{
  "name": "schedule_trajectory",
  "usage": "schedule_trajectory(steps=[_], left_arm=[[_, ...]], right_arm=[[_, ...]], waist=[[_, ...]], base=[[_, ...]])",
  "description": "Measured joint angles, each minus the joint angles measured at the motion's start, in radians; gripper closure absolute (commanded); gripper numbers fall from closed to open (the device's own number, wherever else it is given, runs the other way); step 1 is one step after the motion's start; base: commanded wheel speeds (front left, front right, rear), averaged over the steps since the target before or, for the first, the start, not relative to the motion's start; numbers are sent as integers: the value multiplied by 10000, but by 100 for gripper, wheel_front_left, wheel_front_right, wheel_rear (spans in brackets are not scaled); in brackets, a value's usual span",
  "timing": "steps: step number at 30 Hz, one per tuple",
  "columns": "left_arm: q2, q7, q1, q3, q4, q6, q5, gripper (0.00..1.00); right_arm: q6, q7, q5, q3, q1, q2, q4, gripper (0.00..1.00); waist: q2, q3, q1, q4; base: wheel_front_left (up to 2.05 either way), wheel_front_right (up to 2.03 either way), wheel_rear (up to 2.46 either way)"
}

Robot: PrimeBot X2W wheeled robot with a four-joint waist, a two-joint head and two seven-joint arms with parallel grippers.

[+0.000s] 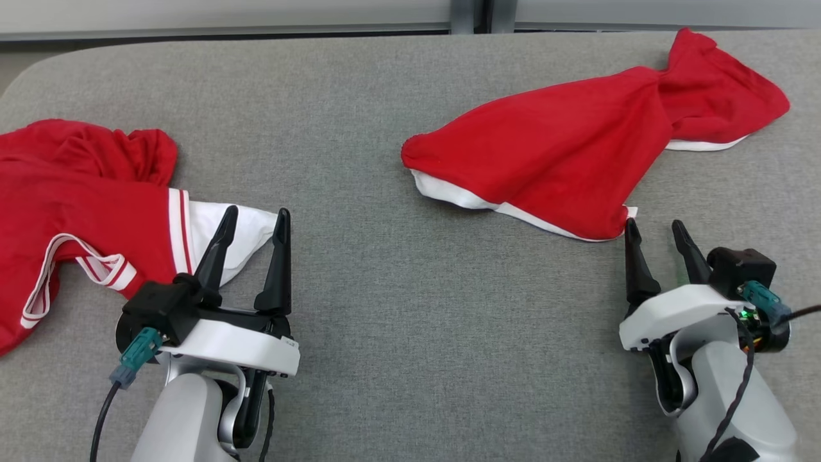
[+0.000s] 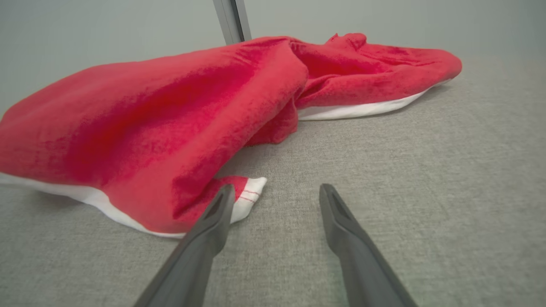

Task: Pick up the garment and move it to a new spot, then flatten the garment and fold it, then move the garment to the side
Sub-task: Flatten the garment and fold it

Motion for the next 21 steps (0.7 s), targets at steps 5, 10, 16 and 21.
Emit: schedule_trajectory(steps=[5,10,16,21], left_arm=[[0,0,-136,-117,42,31,-33,0],[0,0,-154,-215,92,44,-96,0],[0,0,-156,-255,180,75,-94,0],[4,0,-153,-263,245,115,-46,0]], right_arm=[[0,-79,12,121,-452,-25,616,0],[0,-130,-6,286,-803,-167,1131,0],[0,-203,84,696,-1078,-318,1632,100],[2,-305,221,775,-1128,-399,1778,100]], waist=[[0,172,0,167],[0,235,0,294],[0,190,0,347],[0,76,1,274]], base=[[0,0,0],[0,0,0],[0,0,0],[0,0,0]])
